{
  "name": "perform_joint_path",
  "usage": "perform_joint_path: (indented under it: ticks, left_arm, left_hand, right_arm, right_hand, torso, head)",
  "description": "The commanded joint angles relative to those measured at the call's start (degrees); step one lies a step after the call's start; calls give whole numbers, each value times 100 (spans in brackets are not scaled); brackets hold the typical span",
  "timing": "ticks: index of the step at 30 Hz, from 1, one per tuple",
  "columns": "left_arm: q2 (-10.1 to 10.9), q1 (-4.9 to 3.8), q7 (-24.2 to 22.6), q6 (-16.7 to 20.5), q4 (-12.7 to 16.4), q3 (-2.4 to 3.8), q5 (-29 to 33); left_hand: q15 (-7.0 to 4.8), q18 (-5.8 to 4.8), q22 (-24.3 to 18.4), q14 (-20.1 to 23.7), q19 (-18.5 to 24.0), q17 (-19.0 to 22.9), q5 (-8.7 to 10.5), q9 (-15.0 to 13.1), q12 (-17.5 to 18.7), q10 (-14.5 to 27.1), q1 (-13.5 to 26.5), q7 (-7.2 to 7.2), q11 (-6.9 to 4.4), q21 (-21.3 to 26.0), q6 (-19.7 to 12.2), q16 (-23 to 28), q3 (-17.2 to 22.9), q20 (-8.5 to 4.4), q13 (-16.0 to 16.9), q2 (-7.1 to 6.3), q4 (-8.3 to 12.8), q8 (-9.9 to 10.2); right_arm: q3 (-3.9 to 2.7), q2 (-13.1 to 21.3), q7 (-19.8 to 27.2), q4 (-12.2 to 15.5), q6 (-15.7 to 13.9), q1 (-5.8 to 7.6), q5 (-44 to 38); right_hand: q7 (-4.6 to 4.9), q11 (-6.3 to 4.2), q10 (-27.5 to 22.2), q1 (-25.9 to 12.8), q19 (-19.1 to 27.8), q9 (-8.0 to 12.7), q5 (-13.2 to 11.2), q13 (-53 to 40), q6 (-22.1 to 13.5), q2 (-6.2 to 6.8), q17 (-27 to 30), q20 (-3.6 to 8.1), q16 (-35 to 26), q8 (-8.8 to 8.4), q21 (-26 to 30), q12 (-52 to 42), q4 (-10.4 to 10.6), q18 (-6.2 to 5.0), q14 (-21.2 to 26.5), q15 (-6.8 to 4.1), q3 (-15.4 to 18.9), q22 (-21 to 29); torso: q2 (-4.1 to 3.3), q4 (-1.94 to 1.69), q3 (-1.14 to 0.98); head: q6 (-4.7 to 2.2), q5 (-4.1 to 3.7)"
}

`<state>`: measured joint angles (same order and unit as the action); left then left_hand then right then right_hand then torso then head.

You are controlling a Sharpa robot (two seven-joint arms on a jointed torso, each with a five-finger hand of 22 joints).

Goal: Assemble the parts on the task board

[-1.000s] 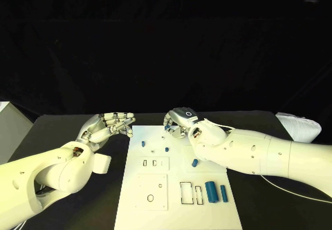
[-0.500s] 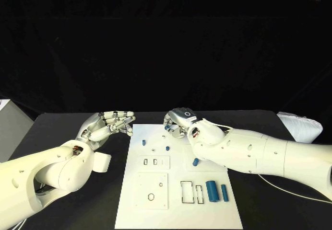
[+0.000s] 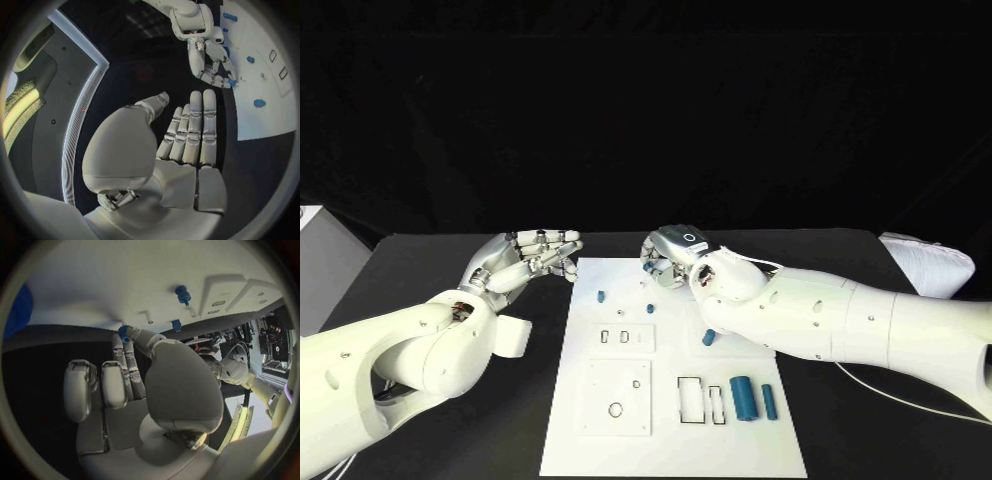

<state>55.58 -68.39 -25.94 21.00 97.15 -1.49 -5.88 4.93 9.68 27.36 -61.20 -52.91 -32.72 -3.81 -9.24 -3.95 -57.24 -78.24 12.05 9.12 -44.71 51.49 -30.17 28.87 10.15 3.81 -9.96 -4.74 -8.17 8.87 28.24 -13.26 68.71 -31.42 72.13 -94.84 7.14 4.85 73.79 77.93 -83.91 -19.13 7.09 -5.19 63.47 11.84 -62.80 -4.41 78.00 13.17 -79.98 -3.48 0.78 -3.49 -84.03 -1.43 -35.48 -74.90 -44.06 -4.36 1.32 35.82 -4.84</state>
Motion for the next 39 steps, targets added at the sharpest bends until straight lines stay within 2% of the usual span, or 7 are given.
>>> perform_joint_path:
  ticks: [1,13,17,22,26,30,39]
  left_arm:
    - [-6,-12,-30,-90,19,6,16]
    - [-5,-18,-25,-90,17,7,16]
    - [-2,-20,-24,-90,16,7,16]
    - [1,-22,-21,-89,12,7,16]
    - [5,-22,-13,-92,10,7,16]
    - [22,-22,-8,-97,14,7,16]
    - [40,-21,-10,-106,-1,7,25]
  left_hand:
    - [-1,71,6,21,48,-6,6,-10,15,32,17,-10,-13,-29,-41,-35,-8,4,-5,28,31,20]
    - [-1,71,6,21,48,-6,6,-10,15,32,17,-10,-13,-29,-41,-35,-8,4,-5,28,31,20]
    - [0,72,24,31,68,-15,7,-12,12,38,17,-13,-13,-56,-44,-44,-3,6,-4,27,39,22]
    - [0,72,24,31,68,-15,7,-12,12,38,17,-13,-13,-56,-44,-44,-3,6,-4,27,39,22]
    - [3,71,38,39,83,-20,8,-13,18,59,23,-6,-8,-75,-46,-51,-2,9,-6,27,42,23]
    - [11,70,56,59,111,-27,8,-16,25,97,26,-2,0,-99,-49,-58,2,15,-9,28,49,25]
    - [13,69,64,65,123,-31,9,-17,26,112,27,-2,3,-110,-49,-62,3,17,-9,29,52,26]
  right_arm:
    - [3,-32,26,-37,130,-10,-39]
    - [5,-128,62,-177,212,-14,-5]
    - [6,-127,115,-209,240,-13,36]
    - [7,-89,199,-187,216,-12,70]
    - [8,-9,266,-96,150,-11,137]
    - [6,221,312,182,-2,-9,239]
    - [-52,1092,365,963,-282,105,855]
  right_hand:
    - [3,-189,190,18,-73,5,-13,-168,-31,-48,7,24,30,20,7,-26,-5,53,-121,-17,-5,-66]
    - [34,-154,82,-51,-35,-22,-55,-160,-144,-8,70,3,7,-22,57,-3,17,39,-101,9,-26,-7]
    - [119,-68,-183,-128,61,-23,-76,-96,-342,69,247,-50,-71,-131,211,7,53,-1,-54,79,-85,190]
    - [290,158,-1123,-317,640,65,68,146,-911,383,1121,-217,-560,-491,1286,-2,124,-271,199,258,95,1527]
    - [230,123,-1479,-65,832,96,77,143,-1069,205,1424,-208,-746,-640,1979,-57,171,-401,227,228,933,2268]
    - [205,120,-1561,63,837,112,84,145,-1129,146,1495,-201,-790,-703,2175,-97,265,-421,228,225,1318,2440]
    - [200,56,-1109,174,583,93,199,101,-924,92,1264,-150,-654,-661,1913,-394,454,-344,139,178,1341,2063]
  torso:
    - [-4,-2,0]
    - [-8,3,3]
    - [-9,11,3]
    - [-12,9,2]
    - [-9,7,1]
    - [-12,9,-6]
    - [6,47,-7]
  head:
    - [-1,2]
    - [3,25]
    - [5,30]
    - [-2,32]
    - [5,46]
    - [3,47]
    - [-32,46]
